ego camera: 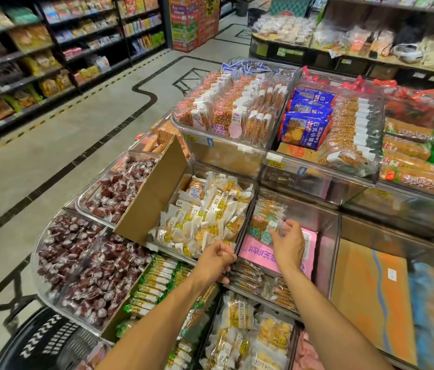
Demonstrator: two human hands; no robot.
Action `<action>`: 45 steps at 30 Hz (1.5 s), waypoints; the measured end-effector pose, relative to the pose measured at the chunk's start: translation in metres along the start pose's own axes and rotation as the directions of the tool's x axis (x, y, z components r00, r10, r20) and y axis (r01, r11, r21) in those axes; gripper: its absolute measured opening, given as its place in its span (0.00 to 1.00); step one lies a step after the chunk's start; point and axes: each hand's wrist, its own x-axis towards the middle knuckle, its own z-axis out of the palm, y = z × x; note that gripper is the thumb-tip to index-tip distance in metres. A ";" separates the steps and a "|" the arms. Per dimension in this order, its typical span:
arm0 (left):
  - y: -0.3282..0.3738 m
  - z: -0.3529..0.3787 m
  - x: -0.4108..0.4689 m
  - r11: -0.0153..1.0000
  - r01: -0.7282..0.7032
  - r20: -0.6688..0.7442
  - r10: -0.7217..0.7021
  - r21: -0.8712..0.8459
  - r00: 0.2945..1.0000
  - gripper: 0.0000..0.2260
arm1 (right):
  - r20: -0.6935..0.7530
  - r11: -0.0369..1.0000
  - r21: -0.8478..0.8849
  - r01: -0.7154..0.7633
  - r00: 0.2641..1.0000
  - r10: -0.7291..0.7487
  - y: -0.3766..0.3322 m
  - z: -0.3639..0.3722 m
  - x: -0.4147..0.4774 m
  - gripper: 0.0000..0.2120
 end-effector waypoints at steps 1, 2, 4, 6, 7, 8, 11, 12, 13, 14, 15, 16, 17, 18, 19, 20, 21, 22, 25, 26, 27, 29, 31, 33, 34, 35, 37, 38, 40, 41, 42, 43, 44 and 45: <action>0.000 0.000 0.000 1.000 0.000 0.000 0.000 0.002 1.000 0.04 | 0.013 1.000 -0.011 -0.013 1.000 0.013 0.000 0.000 -0.001 0.19; -0.001 0.000 0.000 1.000 0.001 0.000 -0.001 0.005 1.000 0.05 | 0.020 1.000 -0.017 -0.020 1.000 0.020 0.001 0.000 -0.002 0.17; -0.001 0.000 0.001 1.000 0.002 0.000 -0.002 0.004 1.000 0.05 | 0.020 0.999 0.003 -0.032 0.999 0.032 0.003 -0.001 -0.001 0.15; 0.000 0.000 0.001 1.000 0.007 0.000 -0.007 -0.005 1.000 0.06 | 0.001 0.998 0.038 -0.046 0.999 0.046 0.004 -0.002 0.000 0.14; 0.000 -0.001 0.000 1.000 0.010 0.000 -0.010 -0.011 1.000 0.06 | -0.011 0.997 0.056 -0.049 0.999 0.050 0.004 -0.003 -0.001 0.14; 0.000 -0.001 0.000 1.000 0.011 0.002 -0.011 -0.017 1.000 0.06 | -0.026 0.997 0.071 -0.044 0.999 0.046 0.004 -0.003 -0.004 0.13; 0.000 -0.001 0.001 1.000 0.011 0.007 -0.010 -0.030 1.000 0.04 | -0.082 0.996 0.064 0.061 0.995 -0.056 0.005 -0.006 -0.012 0.13; -0.001 -0.001 0.001 0.999 0.010 0.005 -0.010 -0.031 1.000 0.04 | -0.095 0.991 0.034 0.127 0.988 -0.123 0.006 -0.007 -0.011 0.13; -0.001 -0.001 0.002 1.000 0.011 0.003 -0.011 -0.030 1.000 0.04 | -0.105 0.980 -0.007 0.200 0.974 -0.200 0.008 -0.008 -0.009 0.13; -0.001 -0.001 0.001 1.000 0.012 0.002 -0.012 -0.028 1.000 0.04 | -0.111 0.960 -0.051 0.274 0.954 -0.278 0.008 -0.011 -0.006 0.12; -0.001 -0.001 0.001 1.000 0.014 0.002 -0.014 -0.027 1.000 0.04 | -0.116 0.931 -0.102 0.351 0.925 -0.361 0.007 -0.013 0.000 0.13; 0.000 -0.001 0.001 1.000 0.015 0.003 -0.015 -0.027 1.000 0.04 | -0.113 0.892 -0.149 0.426 0.889 -0.444 0.004 -0.015 0.005 0.13; 0.000 -0.001 0.001 0.999 0.017 0.004 -0.017 -0.027 1.000 0.05 | -0.103 0.848 -0.191 0.494 0.849 -0.518 0.000 -0.017 0.010 0.14; 0.000 -0.001 0.001 0.999 0.019 0.004 -0.018 -0.028 1.000 0.05 | -0.089 0.803 -0.223 0.553 0.809 -0.581 -0.003 -0.018 0.014 0.15; 0.000 -0.001 0.001 0.999 0.020 0.005 -0.019 -0.030 1.000 0.05 | -0.069 0.762 -0.252 0.597 0.774 -0.629 -0.004 -0.018 0.019 0.16; 0.000 -0.001 0.001 0.999 0.020 0.006 -0.019 -0.031 1.000 0.05 | -0.041 0.726 -0.278 0.629 0.748 -0.663 -0.005 -0.017 0.022 0.18; 0.000 -0.001 0.001 0.999 0.018 0.006 -0.018 -0.033 1.000 0.05 | 0.000 0.695 -0.306 0.651 0.730 -0.683 -0.004 -0.014 0.024 0.20; 0.000 0.000 0.001 0.999 0.017 0.005 -0.017 -0.032 1.000 0.05 | 0.048 0.663 -0.335 0.669 0.715 -0.697 -0.002 -0.009 0.025 0.22; 0.002 0.001 0.000 0.999 0.021 -0.001 -0.021 -0.034 1.000 0.04 | 0.195 0.607 -0.406 0.683 0.713 -0.673 0.000 0.009 0.021 0.30; 0.003 0.001 0.000 0.999 0.025 0.001 -0.025 -0.034 1.000 0.03 | 0.200 0.630 -0.428 0.648 0.747 -0.634 -0.002 0.013 0.019 0.33; 0.003 0.000 0.001 0.999 0.030 0.001 -0.030 -0.034 1.000 0.03 | 0.166 0.680 -0.446 0.582 0.800 -0.576 -0.006 0.014 0.016 0.34; 0.003 0.000 0.001 0.999 0.036 0.001 -0.036 -0.036 0.999 0.04 | 0.017 0.836 -0.404 0.371 0.917 -0.398 -0.009 0.013 0.008 0.37; 0.002 0.001 0.000 0.999 0.023 -0.012 -0.024 -0.029 1.000 0.08 | -0.094 0.951 -0.266 0.156 0.978 -0.187 -0.002 0.009 -0.002 0.44; 0.003 0.004 -0.003 1.000 0.015 -0.038 -0.016 -0.026 0.999 0.11 | -0.065 0.989 -0.145 -0.014 0.998 0.004 0.010 0.009 -0.011 0.50; 0.003 0.006 -0.003 1.000 0.015 -0.049 -0.016 -0.022 0.999 0.12 | -0.024 0.989 -0.118 -0.092 0.996 0.089 0.014 0.011 -0.013 0.51; 0.003 0.007 -0.004 1.000 0.013 -0.059 -0.014 -0.015 0.998 0.11 | 0.007 0.982 -0.108 -0.152 0.988 0.154 0.016 0.013 -0.012 0.51; 0.004 0.010 -0.004 1.000 0.010 -0.073 -0.008 0.016 0.997 0.08 | 0.035 0.968 -0.122 -0.220 0.974 0.226 0.015 0.014 -0.007 0.48; 0.004 0.011 -0.004 0.999 0.012 -0.086 -0.009 0.031 0.996 0.07 | 0.044 0.965 -0.140 -0.223 0.972 0.231 0.012 0.014 -0.004 0.45; 0.006 0.014 -0.003 0.998 0.015 -0.113 -0.008 0.060 0.994 0.06 | 0.065 0.970 -0.172 -0.172 0.981 0.185 0.010 0.016 0.000 0.41; 0.005 0.014 -0.003 0.998 0.015 -0.116 -0.007 0.068 0.993 0.06 | 0.076 0.974 -0.184 -0.131 0.986 0.147 0.010 0.017 0.002 0.40; 0.005 0.014 -0.003 0.998 0.016 -0.114 -0.008 0.068 0.993 0.06 | 0.088 0.977 -0.193 -0.092 0.990 0.110 0.011 0.019 0.004 0.39; 0.006 0.013 -0.003 0.998 0.019 -0.108 -0.012 0.068 0.994 0.05 | 0.100 0.978 -0.201 -0.060 0.992 0.082 0.011 0.022 0.006 0.38; 0.006 0.013 -0.003 0.997 0.023 -0.104 -0.016 0.068 0.994 0.05 | 0.110 0.977 -0.207 -0.046 0.991 0.070 0.011 0.024 0.008 0.37; 0.006 0.013 -0.003 0.997 0.027 -0.106 -0.020 0.071 0.994 0.05 | 0.119 0.976 -0.214 -0.042 0.991 0.068 0.009 0.026 0.010 0.37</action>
